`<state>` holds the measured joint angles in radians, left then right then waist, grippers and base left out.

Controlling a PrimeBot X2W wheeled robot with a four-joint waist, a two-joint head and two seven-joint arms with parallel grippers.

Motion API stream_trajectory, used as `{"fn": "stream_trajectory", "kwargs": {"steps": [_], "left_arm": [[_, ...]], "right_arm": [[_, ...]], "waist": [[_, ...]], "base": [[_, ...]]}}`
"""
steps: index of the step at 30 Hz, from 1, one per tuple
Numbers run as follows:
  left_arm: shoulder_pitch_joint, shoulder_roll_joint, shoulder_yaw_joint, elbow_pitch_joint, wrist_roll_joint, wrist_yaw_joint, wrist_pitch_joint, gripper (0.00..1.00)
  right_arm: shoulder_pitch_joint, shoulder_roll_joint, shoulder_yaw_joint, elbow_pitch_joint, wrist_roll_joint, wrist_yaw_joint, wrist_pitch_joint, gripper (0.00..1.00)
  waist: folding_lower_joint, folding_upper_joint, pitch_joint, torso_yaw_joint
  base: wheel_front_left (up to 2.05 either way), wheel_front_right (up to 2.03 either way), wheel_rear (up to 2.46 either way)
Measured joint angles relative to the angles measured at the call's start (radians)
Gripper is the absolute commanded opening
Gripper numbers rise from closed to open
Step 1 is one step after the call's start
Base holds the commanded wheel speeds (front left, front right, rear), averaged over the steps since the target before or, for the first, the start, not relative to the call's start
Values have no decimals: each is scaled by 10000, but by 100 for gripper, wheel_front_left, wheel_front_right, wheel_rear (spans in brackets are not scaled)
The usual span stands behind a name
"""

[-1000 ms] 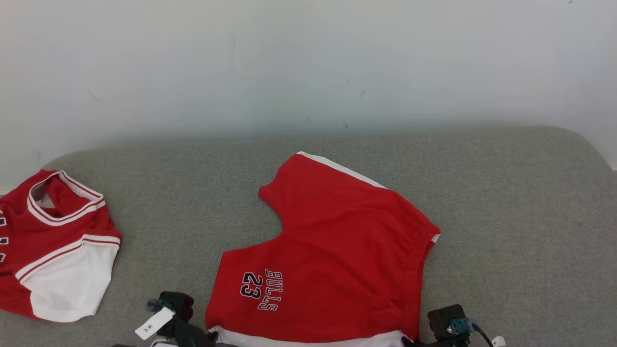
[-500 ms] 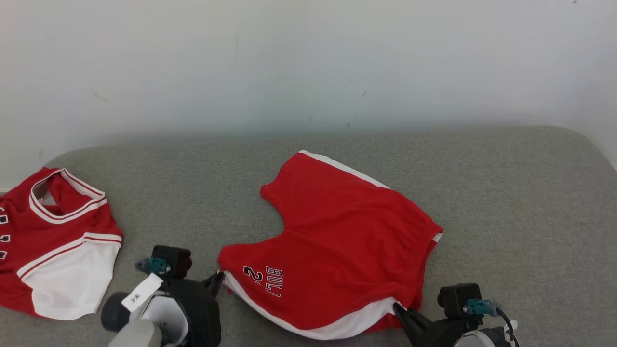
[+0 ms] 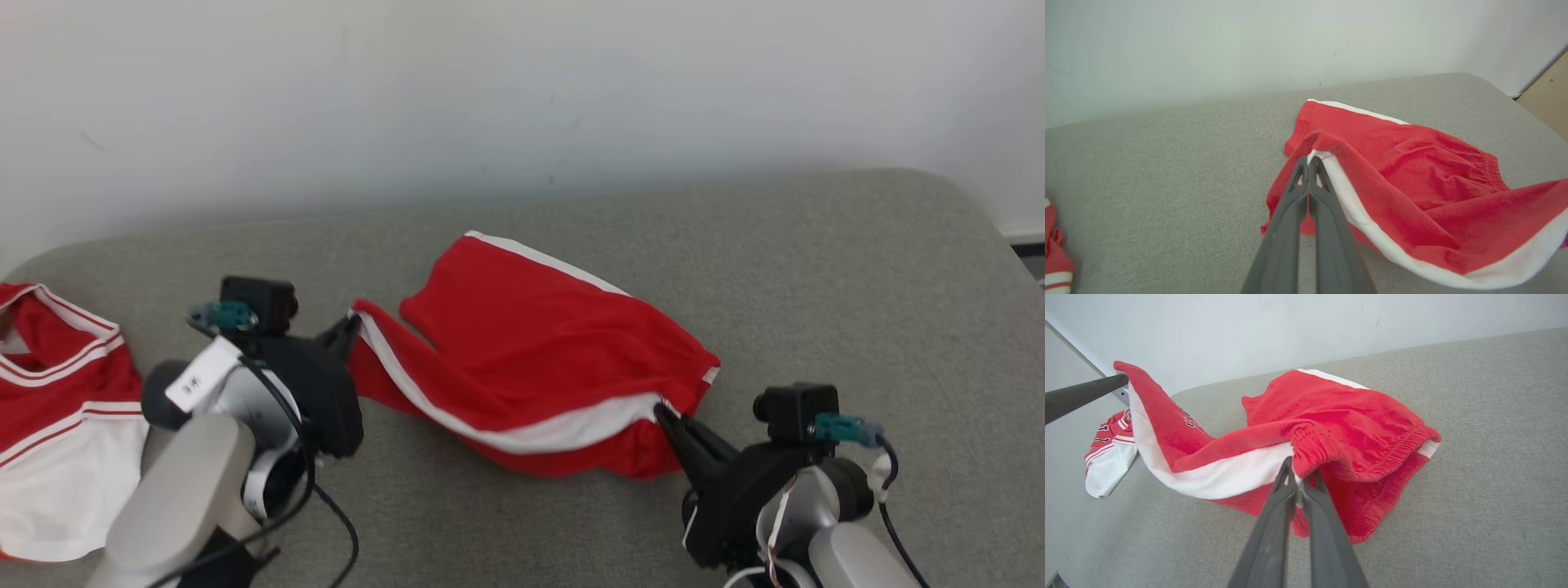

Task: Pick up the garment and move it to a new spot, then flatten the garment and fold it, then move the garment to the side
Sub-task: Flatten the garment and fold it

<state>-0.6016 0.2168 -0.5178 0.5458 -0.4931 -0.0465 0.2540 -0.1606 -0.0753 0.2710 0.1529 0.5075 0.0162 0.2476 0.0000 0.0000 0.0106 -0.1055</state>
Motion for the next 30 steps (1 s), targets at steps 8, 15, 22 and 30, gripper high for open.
{"fn": "stream_trajectory", "kwargs": {"steps": [8, 15, 22, 30], "left_arm": [[-1612, 31, 372, 403, 437, 598, 21, 0], [-2693, 128, 291, 865, 826, 650, 182, 0], [-3806, 128, 265, 1310, 1081, 654, 75, 0], [-4635, 127, 251, 2115, 1469, 759, -399, 0]], "right_arm": [[-988, 169, -81, -33, 546, -439, -31, 0], [-1980, 178, 174, 40, 1043, -811, -332, 0], [-3073, 174, 1032, 58, 2150, -1231, -1097, 0], [-3597, 171, 1517, 497, 2959, -1402, -2213, 0]], "waist": [[1, 1, 784, -549], [1, 1, 1667, -1100], [2, 1, 2585, -1644], [3, 2, 3427, -2178]], "base": [[0, 0, 0], [0, 0, 0], [0, 0, 0], [0, 0, 0]]}}
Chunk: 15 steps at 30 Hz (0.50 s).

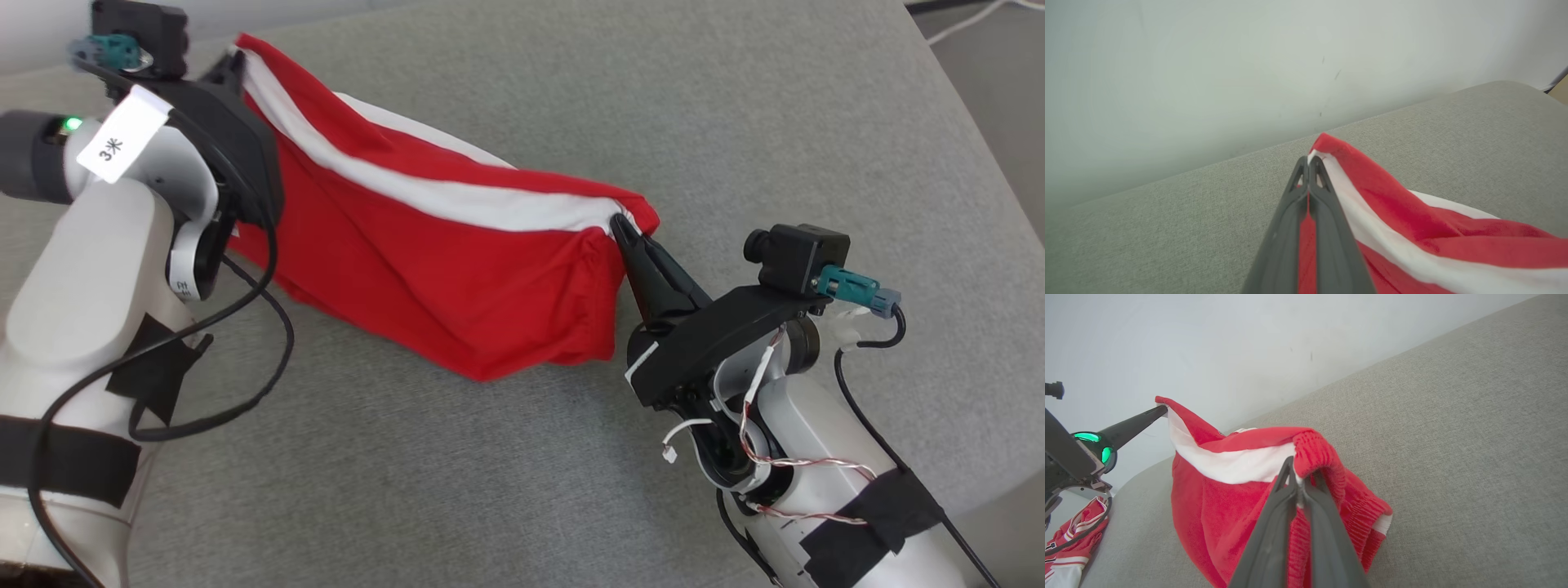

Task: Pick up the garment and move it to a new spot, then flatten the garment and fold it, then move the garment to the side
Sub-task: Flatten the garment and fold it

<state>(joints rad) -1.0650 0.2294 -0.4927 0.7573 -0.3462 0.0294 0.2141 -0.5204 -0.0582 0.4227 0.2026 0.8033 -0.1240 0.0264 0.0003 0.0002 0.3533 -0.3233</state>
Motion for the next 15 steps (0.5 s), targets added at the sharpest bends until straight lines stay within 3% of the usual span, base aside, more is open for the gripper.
{"fn": "stream_trajectory", "kwargs": {"steps": [5, 15], "left_arm": [[-318, 13, 21, 385, 165, 234, -316, 0], [-761, -44, -98, 1147, 391, 280, -757, 0]], "right_arm": [[-243, 2, 288, 242, 514, -6, -658, 0], [-895, 4, 721, 1007, 1319, -8, -1756, 0]], "waist": [[-2, 0, 326, -325], [-2, 0, 749, -633]], "base": [[0, 0, 0], [0, 0, 0]]}}
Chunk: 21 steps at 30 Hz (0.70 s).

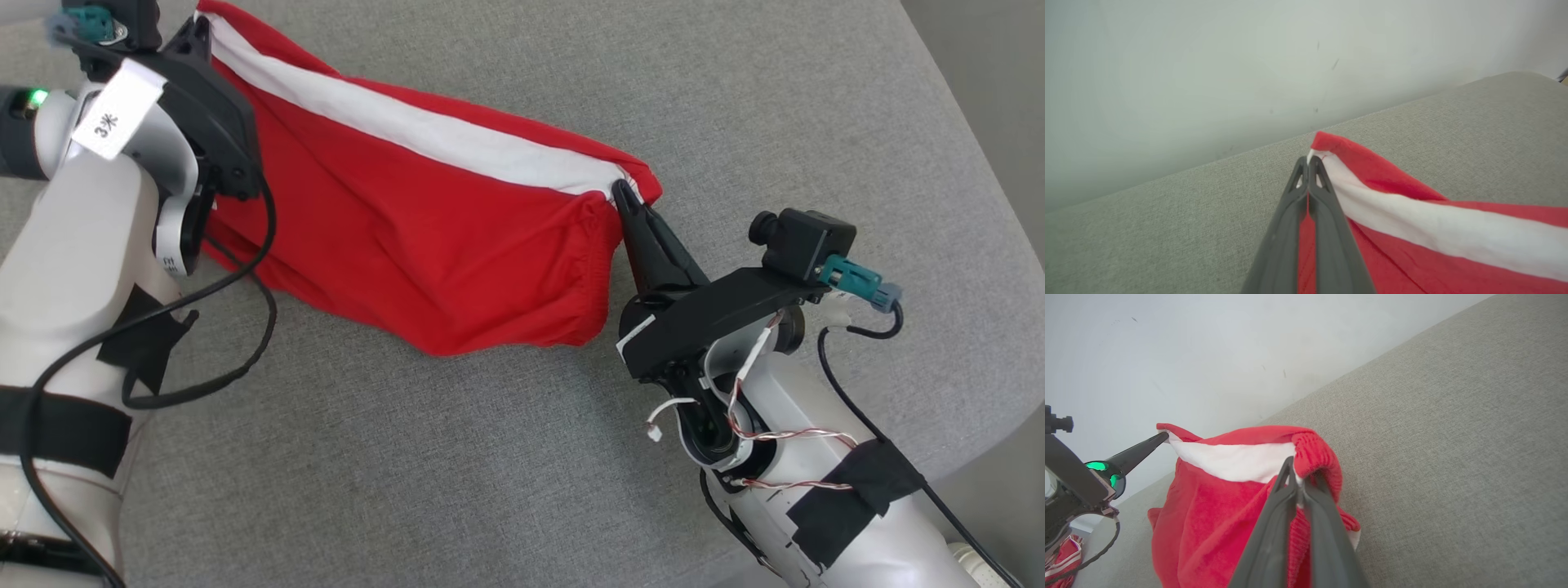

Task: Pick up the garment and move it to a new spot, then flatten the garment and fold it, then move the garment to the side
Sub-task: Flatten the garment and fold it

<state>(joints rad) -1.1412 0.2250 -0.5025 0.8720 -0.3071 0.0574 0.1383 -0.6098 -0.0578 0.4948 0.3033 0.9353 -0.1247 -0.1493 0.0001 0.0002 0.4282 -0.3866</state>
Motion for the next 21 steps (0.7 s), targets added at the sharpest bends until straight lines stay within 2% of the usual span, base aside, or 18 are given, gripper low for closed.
{"fn": "stream_trajectory", "kwargs": {"steps": [1, 2, 3, 10, 21], "left_arm": [[-67, -17, -15, 86, 6, 2, -73, 7], [-135, -29, -31, 150, 31, 13, -90, 35], [-191, -69, -44, 192, 86, 42, -142, 100], [-407, -130, -226, 759, 282, 0, -449, 100], [-533, -261, -514, 1925, 441, -418, -988, 100]], "right_arm": [[-42, 0, 86, 71, 92, 0, -92, 23], [-115, -6, 196, 125, 171, 0, -144, 100], [-170, -2, 257, 136, 263, 0, -211, 100], [-417, -6, 621, 495, 614, -29, -468, 100], [-296, -12, 940, 1448, 642, -29, -349, 100]], "waist": [[0, 0, 14, -7], [-1, 0, 27, -9], [-1, -1, 45, -6], [0, -1, 70, 116], [-1, -1, -521, 413]], "base": [[0, 0, 0], [0, 0, 0], [0, 0, 0], [0, 0, 0], [0, 0, 0]]}}
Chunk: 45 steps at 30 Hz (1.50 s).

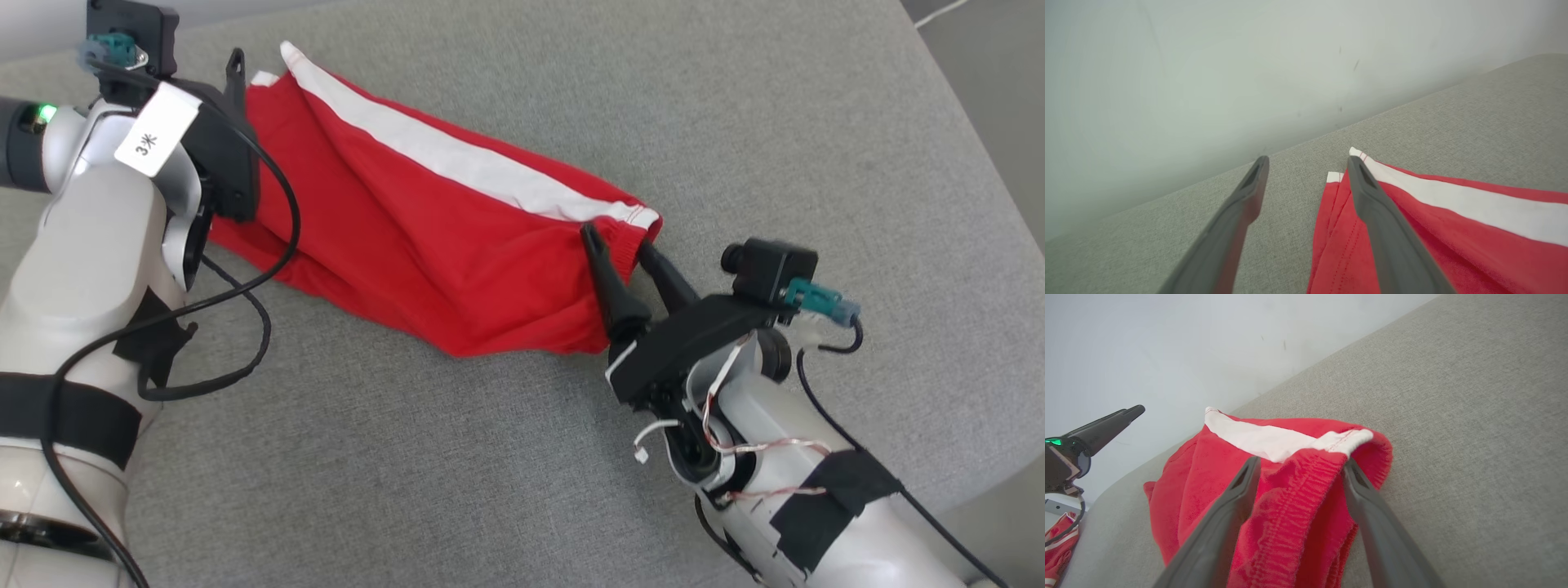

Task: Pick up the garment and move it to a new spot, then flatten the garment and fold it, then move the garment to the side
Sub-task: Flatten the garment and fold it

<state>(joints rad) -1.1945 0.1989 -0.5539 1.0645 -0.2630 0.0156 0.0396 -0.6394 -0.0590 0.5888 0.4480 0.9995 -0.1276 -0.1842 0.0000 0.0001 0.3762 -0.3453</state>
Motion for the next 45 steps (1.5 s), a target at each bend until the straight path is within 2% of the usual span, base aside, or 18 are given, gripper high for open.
{"fn": "stream_trajectory", "kwargs": {"steps": [4, 9, 16, 25, 39, 45], "left_arm": [[26, -117, -82, 385, -13, -353, -52, 100], [389, -583, -355, 731, -15, -706, 40, 100], [596, -677, -493, 1112, -12, -790, 351, 100], [832, -702, -497, 1522, -25, -872, 723, 100], [781, -663, -428, 2023, -36, 19, 1639, 100], [769, -654, -430, 2056, -27, 105, 1894, 100]], "right_arm": [[341, -155, 209, 88, -169, 0, 132, 100], [941, -541, 368, 86, -297, 0, 268, 100], [1499, -568, 681, 38, -593, 0, 397, 100], [1578, -290, 1158, 2, -1043, 0, 535, 100], [1385, -190, 1032, -2, -1394, 0, 614, 100], [1391, -165, 1147, 31, -1501, 0, 752, 100]], "waist": [[0, 0, -339, 76], [-1, -2, -774, 183], [-3, -2, -1170, 255], [-1, -2, -916, 165], [0, -1, -468, 168], [1, -1, -493, 203]], "base": [[0, 0, 0], [0, 0, 0], [0, 0, 0], [0, 0, 0], [0, 0, 0], [0, 0, 0]]}}
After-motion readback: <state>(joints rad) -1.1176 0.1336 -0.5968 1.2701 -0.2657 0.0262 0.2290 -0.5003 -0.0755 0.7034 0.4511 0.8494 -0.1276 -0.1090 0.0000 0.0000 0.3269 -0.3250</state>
